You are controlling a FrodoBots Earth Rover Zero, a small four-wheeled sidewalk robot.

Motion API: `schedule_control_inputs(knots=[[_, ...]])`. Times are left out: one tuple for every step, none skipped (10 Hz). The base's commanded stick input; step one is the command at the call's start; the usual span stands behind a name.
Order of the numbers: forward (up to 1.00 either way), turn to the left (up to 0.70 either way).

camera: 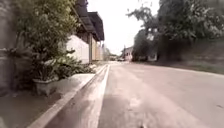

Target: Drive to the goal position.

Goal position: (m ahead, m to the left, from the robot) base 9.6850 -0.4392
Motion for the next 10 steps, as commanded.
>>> schedule_control_inputs(knots=[[0.70,0.00],[0.70,0.00],[0.70,0.00],[0.70,0.00],[0.70,0.00],[0.70,0.00],[0.70,0.00],[0.70,-0.02],[0.70,-0.02],[0.70,-0.02]])
